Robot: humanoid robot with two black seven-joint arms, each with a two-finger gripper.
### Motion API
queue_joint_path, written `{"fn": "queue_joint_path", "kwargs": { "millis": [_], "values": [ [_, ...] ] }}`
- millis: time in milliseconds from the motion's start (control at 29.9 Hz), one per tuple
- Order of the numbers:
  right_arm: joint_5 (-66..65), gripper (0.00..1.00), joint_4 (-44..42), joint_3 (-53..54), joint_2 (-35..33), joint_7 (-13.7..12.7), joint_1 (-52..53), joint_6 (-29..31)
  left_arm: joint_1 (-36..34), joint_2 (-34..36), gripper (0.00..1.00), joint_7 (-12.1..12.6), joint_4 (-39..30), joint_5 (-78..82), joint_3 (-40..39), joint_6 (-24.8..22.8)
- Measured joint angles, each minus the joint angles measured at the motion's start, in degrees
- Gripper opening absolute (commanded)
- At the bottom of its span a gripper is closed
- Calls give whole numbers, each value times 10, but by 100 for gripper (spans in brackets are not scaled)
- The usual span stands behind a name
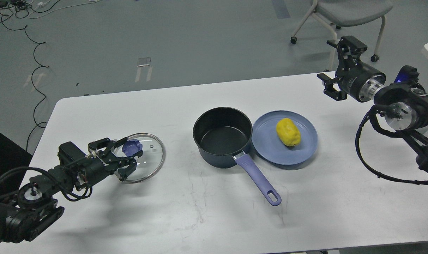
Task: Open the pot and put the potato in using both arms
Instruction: 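Lift the glass lid off the saucepan and lower it beside the pot, then release the lid, raise the left arm, reach right gripper to potato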
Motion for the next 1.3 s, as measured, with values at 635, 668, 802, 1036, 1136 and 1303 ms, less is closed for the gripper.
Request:
{"fn": "queue_joint_path", "kwargs": {
  "millis": [635, 668, 802, 1036, 1136, 1303],
  "values": [
    [-2, 100, -5, -5, -2, 0, 2, 0, -8, 2, 98, 0, -20, -153, -1, 0],
    [-4, 100, -5, -7, -2, 0, 4, 0, -12, 5, 98, 0, -26, -171, -2, 0],
    [-30, 100, -3, -42, -2, 0, 24, 2, -39, 24, 98, 0, -64, -235, -2, 0],
    [-192, 100, 10, -173, -2, 25, 77, 2, -169, 36, 98, 0, -112, -502, -18, -86],
    [-251, 100, 31, -228, -6, 35, 95, 3, -238, 36, 98, 7, -109, -683, -35, -200],
    [-352, 100, 44, -331, -35, 43, 133, 4, -298, 38, 98, 141, -77, -943, -56, -355]
  ]
}}
